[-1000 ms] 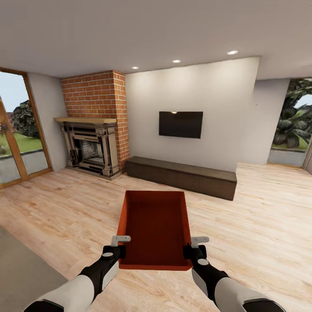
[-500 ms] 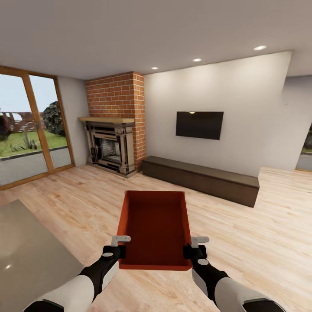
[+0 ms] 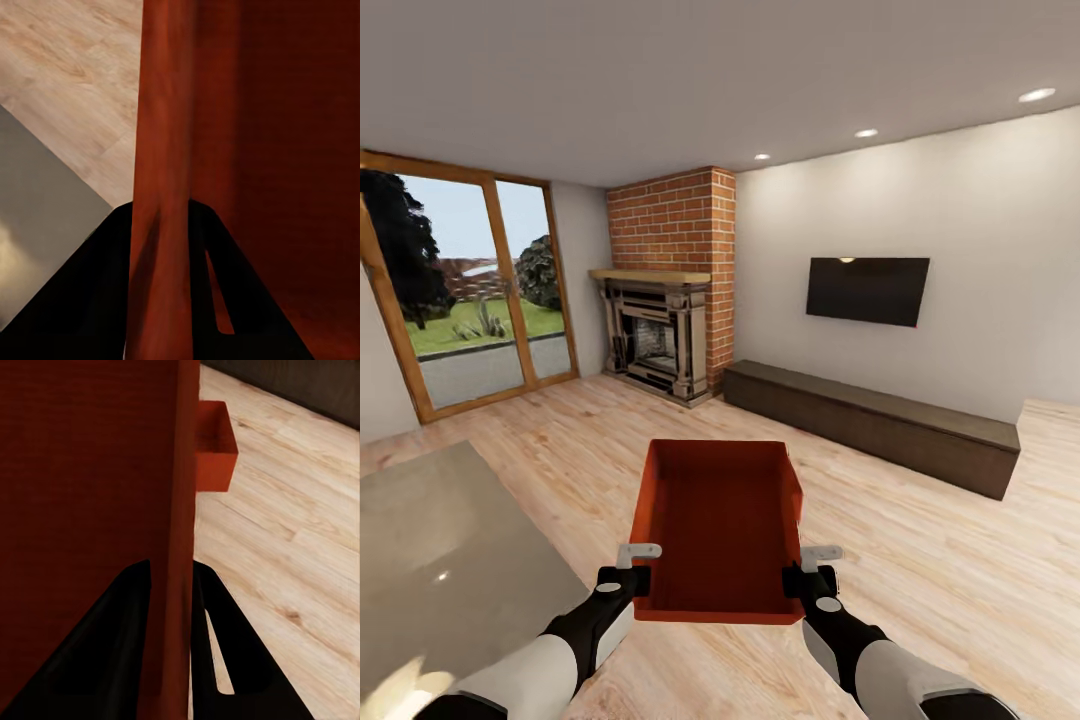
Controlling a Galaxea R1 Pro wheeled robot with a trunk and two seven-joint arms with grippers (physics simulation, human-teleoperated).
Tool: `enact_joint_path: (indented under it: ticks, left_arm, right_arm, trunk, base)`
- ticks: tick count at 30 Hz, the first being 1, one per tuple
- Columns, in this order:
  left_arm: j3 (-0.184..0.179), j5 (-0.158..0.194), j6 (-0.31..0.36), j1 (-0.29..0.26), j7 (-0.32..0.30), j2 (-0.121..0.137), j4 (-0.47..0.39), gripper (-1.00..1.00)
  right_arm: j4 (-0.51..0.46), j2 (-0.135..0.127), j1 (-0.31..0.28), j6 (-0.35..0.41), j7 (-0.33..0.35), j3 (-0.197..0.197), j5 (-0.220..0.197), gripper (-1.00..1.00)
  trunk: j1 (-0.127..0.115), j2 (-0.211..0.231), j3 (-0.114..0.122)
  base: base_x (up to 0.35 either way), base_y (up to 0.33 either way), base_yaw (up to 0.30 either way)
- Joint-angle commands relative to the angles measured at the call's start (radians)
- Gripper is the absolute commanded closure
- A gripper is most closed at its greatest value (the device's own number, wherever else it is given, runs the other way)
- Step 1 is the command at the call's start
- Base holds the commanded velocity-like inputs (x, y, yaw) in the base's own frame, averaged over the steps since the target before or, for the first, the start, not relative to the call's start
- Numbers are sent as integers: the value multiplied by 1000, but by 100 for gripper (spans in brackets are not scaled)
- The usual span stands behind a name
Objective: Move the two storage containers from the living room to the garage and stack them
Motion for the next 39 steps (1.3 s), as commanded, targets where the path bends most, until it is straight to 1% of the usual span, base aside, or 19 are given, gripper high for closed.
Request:
enact_joint_path:
  ticks: [1,39]
  left_arm:
    - [51,1,3,-2,21,1,-5,100]
    - [51,1,3,-2,21,1,-5,100]
  right_arm:
    - [3,0,0,-1,-9,-4,1,100]
    - [3,0,0,-1,-10,-4,1,100]
  trunk:
    - [0,-2,-2]
    - [0,-2,-2]
  base:
    - [0,0,268]
    - [0,0,268]
